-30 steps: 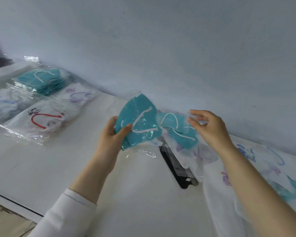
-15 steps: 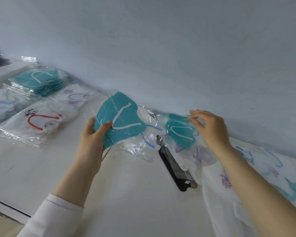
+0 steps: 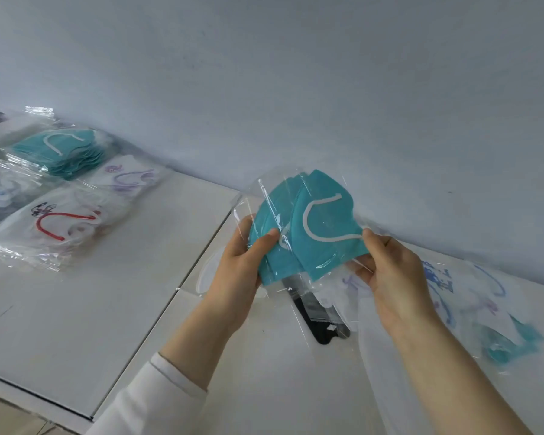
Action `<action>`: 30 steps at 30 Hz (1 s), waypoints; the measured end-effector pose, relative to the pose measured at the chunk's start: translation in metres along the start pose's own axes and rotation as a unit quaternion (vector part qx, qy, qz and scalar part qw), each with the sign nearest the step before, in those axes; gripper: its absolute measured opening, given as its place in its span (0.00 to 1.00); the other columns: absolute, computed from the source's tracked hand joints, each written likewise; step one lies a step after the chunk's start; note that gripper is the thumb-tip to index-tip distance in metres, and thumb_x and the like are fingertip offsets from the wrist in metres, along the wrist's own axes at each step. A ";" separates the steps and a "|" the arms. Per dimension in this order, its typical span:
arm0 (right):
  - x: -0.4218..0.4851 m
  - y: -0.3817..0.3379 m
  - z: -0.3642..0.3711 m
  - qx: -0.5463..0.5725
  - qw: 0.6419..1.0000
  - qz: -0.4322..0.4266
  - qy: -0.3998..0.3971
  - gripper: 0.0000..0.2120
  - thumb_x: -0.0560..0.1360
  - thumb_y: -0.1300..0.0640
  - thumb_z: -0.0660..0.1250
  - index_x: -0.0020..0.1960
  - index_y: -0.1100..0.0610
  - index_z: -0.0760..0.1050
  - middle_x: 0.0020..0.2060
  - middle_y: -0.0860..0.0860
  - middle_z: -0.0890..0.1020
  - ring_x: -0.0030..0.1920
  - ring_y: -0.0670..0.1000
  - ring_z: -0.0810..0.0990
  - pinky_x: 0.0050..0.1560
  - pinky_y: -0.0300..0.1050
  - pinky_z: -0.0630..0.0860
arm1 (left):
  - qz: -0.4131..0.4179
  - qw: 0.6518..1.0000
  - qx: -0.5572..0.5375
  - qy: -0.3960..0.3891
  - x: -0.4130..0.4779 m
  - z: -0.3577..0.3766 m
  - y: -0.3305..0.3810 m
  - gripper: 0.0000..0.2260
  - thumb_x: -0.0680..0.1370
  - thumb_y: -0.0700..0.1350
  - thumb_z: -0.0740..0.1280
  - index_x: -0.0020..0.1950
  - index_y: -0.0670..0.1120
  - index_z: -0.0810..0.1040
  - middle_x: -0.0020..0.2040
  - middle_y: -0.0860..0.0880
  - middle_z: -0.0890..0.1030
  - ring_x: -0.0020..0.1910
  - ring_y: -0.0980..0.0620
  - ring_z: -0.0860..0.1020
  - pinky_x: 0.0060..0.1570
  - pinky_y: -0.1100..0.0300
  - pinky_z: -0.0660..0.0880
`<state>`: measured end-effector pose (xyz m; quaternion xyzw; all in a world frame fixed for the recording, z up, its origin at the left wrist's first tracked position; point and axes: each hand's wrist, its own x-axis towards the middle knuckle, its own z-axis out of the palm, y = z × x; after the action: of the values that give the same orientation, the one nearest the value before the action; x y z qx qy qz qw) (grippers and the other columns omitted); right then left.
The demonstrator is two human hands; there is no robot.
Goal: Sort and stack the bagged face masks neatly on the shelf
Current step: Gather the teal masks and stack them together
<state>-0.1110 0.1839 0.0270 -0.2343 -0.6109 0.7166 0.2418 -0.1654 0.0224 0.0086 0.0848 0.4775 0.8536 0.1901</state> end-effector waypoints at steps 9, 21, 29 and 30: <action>-0.010 0.025 0.022 -0.128 0.986 -0.111 0.014 0.06 0.74 0.55 0.69 0.42 0.54 0.73 0.41 0.46 0.81 0.44 0.47 0.80 0.45 0.36 0.75 | 0.063 0.991 0.101 0.054 -0.005 -0.007 0.001 0.10 0.76 0.42 0.65 0.56 0.46 0.75 0.42 0.52 0.84 0.38 0.56 0.83 0.36 0.66 0.78; 0.085 0.012 0.008 -0.617 0.744 -0.070 -0.248 0.42 0.64 0.34 0.69 0.72 0.51 0.64 0.70 0.49 0.68 0.68 0.52 0.68 0.68 0.48 0.65 | 0.065 0.983 0.040 0.167 0.010 -0.074 0.023 0.11 0.77 0.40 0.65 0.59 0.44 0.74 0.51 0.46 0.82 0.45 0.50 0.82 0.43 0.61 0.81; 0.060 0.006 -0.005 -0.598 0.758 -0.111 -0.237 0.25 0.70 0.46 0.71 0.66 0.51 0.73 0.62 0.44 0.75 0.59 0.45 0.74 0.56 0.35 0.68 | 0.054 0.983 0.051 0.168 0.011 -0.067 0.021 0.12 0.77 0.41 0.65 0.61 0.43 0.73 0.51 0.46 0.81 0.44 0.51 0.82 0.41 0.62 0.81; 0.058 0.003 -0.009 -0.568 0.783 -0.141 -0.208 0.19 0.73 0.50 0.70 0.62 0.54 0.77 0.56 0.46 0.80 0.54 0.45 0.78 0.52 0.29 0.69 | 0.057 0.983 0.054 0.166 0.011 -0.065 0.022 0.12 0.78 0.41 0.65 0.61 0.43 0.73 0.51 0.46 0.81 0.45 0.50 0.82 0.42 0.62 0.81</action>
<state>-0.1507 0.2272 0.0208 -0.0857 -0.9692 0.2287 0.0304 -0.2022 -0.0343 -0.0078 -0.0207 0.5424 0.8381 0.0542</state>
